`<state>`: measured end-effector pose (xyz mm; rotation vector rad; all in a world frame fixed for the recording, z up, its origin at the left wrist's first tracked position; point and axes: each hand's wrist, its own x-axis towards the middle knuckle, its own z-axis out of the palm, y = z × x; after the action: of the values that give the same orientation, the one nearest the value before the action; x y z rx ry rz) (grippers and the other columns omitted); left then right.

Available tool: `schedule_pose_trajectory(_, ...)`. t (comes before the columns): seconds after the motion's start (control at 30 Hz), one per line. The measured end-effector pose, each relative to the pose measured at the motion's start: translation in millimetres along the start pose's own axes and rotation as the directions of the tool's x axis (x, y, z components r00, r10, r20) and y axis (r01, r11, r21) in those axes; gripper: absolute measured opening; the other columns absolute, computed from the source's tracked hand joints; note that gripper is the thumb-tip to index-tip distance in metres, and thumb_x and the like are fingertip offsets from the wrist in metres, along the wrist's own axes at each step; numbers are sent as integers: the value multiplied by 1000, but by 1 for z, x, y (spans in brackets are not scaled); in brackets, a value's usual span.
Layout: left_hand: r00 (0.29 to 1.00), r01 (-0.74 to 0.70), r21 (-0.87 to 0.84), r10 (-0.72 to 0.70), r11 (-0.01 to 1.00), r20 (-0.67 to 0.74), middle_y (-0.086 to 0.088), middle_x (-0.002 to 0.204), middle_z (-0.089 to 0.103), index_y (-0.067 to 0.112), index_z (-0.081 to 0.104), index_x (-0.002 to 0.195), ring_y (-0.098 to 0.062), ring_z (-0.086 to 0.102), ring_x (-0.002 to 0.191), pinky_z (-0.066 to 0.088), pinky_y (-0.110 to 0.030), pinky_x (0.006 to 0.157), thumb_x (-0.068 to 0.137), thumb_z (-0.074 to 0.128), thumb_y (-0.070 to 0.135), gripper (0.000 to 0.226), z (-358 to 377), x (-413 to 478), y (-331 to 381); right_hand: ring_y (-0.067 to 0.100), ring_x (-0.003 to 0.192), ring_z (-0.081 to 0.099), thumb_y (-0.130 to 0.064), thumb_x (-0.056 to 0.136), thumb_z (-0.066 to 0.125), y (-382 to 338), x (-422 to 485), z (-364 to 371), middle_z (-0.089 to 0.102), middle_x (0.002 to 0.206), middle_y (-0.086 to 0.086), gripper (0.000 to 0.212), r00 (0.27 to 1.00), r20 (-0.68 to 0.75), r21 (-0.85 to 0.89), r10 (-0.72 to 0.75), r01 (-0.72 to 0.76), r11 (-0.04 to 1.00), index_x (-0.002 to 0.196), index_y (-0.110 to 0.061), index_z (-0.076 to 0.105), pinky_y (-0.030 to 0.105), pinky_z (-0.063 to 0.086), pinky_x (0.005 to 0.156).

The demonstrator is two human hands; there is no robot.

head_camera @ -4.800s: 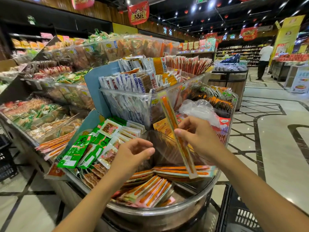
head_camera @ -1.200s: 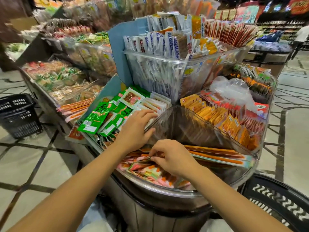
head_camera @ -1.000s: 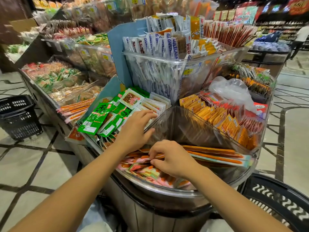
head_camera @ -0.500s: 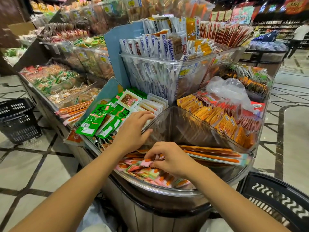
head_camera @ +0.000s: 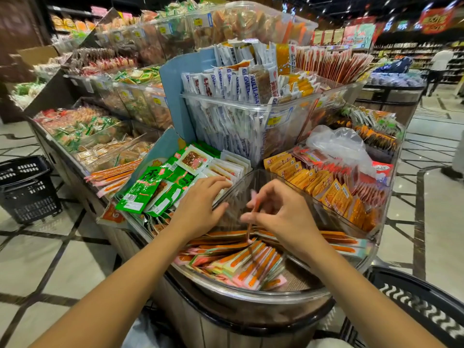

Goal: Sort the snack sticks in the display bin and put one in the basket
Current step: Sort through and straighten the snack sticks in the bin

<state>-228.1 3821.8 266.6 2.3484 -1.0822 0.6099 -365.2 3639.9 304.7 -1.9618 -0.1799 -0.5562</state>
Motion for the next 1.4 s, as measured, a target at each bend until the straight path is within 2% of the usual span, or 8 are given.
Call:
schedule_pose_trajectory(0.23,1000,-20,26,21,999,-20,7,137,55,22,58,134,-15,49,127,41,-35,110,93,68,30,44,-1,-1,2,18,67,61,-45,76,81,-24,19,-49,66,72,-4,29,948,-276,-248,-157,87,965,83,-20,70,48,53,65)
schedule_pose_trajectory(0.43,994,-75,105,82,992,-70,-2,130,61,17,66,120,-21,55,121,48,-42,104,92,69,29,31,-6,4,24,24,67,66,-53,86,68,-35,18,-74,68,69,0,32,914,-377,-234,-149,62,970,82,-22,72,52,54,61)
schedule_pose_trajectory(0.53,998,-37,-184,27,982,-54,6,121,64,21,68,115,-8,56,115,45,-27,102,93,62,38,29,-10,5,65,31,60,65,-47,87,72,-44,15,-78,68,66,8,27,905,-414,-146,-95,37,989,80,-22,73,52,55,54)
schedule_pose_trajectory(0.63,984,144,-595,-52,791,168,15,108,69,30,68,115,0,63,104,51,-23,93,91,64,43,28,-7,-5,106,23,45,58,-33,88,76,-52,17,-79,66,62,14,26,890,-454,-37,-41,27,999,75,-11,71,38,49,45)
schedule_pose_trajectory(0.73,960,238,-711,-47,662,278,13,105,71,36,66,117,-4,66,104,55,-30,94,90,73,31,28,10,-19,126,21,42,56,-28,88,76,-55,18,-80,66,64,16,26,885,-464,6,-28,35,999,77,-6,70,32,46,44)
schedule_pose_trajectory(0.83,961,254,-721,-82,645,266,5,95,71,32,70,109,-9,68,92,58,-38,87,93,70,20,21,20,-26,129,20,43,57,-27,87,77,-55,16,-79,69,69,12,17,894,-448,-3,-31,34,999,87,-12,70,30,47,42)
schedule_pose_trajectory(1.07,958,257,-687,-83,679,276,3,94,68,27,68,106,-12,64,91,53,-28,86,97,63,16,15,20,-29,127,28,43,63,-30,101,60,-49,20,-83,67,62,11,20,899,-430,-71,-84,59,996,83,-23,65,31,46,46)
schedule_pose_trajectory(1.4,954,263,-676,-81,688,289,7,92,67,31,66,105,-10,64,90,55,-33,86,98,63,18,15,21,-29,128,13,44,63,-19,104,52,-41,25,-90,63,54,3,25,901,-404,-299,-162,37,953,83,-18,66,34,52,52)
